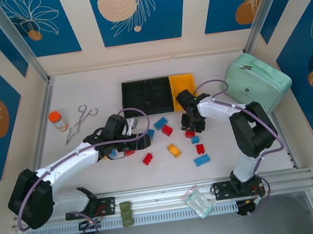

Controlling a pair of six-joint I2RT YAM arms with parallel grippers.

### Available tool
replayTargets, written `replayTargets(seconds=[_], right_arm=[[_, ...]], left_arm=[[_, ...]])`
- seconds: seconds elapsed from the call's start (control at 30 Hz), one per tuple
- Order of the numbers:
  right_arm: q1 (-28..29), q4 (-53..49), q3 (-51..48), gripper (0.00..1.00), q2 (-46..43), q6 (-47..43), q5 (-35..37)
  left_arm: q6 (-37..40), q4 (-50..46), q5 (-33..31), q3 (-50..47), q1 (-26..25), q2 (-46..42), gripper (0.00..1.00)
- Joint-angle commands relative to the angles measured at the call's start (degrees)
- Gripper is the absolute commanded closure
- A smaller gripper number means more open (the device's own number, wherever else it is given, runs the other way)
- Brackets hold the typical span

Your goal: Sort the legos into containers by color

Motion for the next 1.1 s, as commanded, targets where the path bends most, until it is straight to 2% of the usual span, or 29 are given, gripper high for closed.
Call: replayTargets(seconds=[0.0,0.27,0.53,1.07], right_arm=[[0.4,-1.7,1.4,0.63,-0.8,-0.6,-0.1],[1.0,-3.9,5.0,0.67,-3.5,-1.9,0.4],[2.6,-5.7,14.6,0.67,-2.0,-3.9,0.5],[4.1,-10.5,43.3,0.67,18.2,-6.6,1.2]], left_arm=[[1.2,-0.1,-0.8,2.1,-0.6,0.4,0.25],[1.0,-0.2,-1.5,1.8,-0.5,-0.3,0.25],[0.2,-2.0,-6.5,1.4,-0.6,-3.0,0.25],[-0.9,-5.8,-12.1,-0.6,-0.4,-8.3,0.25]])
